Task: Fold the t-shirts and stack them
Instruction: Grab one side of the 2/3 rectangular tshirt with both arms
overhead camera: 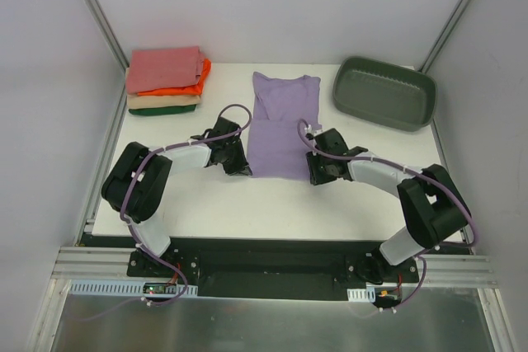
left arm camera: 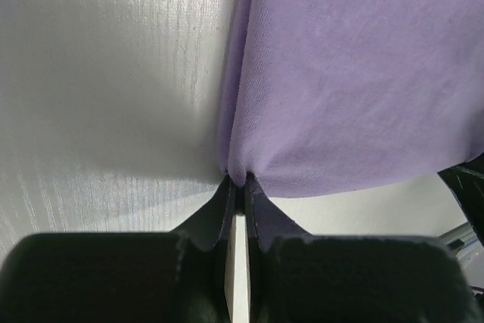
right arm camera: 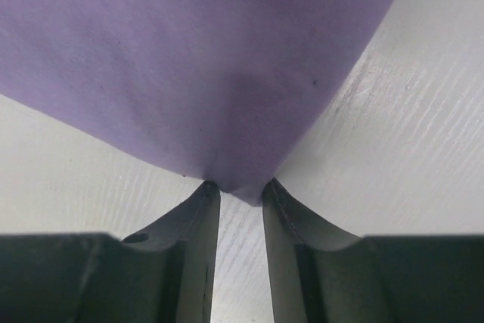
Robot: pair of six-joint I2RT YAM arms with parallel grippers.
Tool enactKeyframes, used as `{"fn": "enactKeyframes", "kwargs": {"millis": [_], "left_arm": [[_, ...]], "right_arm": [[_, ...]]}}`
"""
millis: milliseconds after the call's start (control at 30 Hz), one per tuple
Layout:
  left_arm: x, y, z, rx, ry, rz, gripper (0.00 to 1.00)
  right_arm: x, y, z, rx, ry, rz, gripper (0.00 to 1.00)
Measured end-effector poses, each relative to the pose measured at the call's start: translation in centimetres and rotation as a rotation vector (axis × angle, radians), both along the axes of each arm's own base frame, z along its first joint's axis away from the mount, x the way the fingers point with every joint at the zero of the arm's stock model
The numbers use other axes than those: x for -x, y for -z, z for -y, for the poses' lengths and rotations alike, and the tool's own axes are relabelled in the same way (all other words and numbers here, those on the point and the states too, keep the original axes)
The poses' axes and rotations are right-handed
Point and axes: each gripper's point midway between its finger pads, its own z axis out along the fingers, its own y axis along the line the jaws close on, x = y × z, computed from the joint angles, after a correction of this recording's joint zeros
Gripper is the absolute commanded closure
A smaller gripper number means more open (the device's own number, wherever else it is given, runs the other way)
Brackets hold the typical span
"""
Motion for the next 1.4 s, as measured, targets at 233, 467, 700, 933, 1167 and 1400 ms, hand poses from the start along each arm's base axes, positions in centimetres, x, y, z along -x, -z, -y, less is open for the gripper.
{"fn": "enactKeyframes", "kwargs": {"millis": [233,467,700,933,1167,1400], "left_arm": [[0.4,-0.1,-0.4,-0.007,-0.007,0.007,1.0],[4.5,-1.4,-4.1,-0.059,-0.048,0.048,1.0],[8.8,-5.1,-8.7,-0.089,-0.162,0.16,1.0],[12.5,-8.0,-12.3,-0.085,-0.267,0.237,1.0],[14.5,-11.0,-14.9,-0.078,-0.348,0.326,1.0],[14.3,-12.0,-15.1,-0.103,-0.362,0.303,1.0]], "right_arm": [[0.3,0.2,-0.4,0.033,-0.029,0.002,0.99],[7.6,-1.4,-4.8,-0.041,-0.205,-0.097,0.99],[18.5,-4.3,-10.5,-0.253,-0.463,-0.294,0.99],[26.6,-10.2,-16.3,-0.454,-0.741,-0.434,0.99],[28.5,-14.0,-18.8,-0.606,-0.816,-0.476,0.99],[28.4,-13.6,-18.4,-0.617,-0.777,-0.476,0.99]]}}
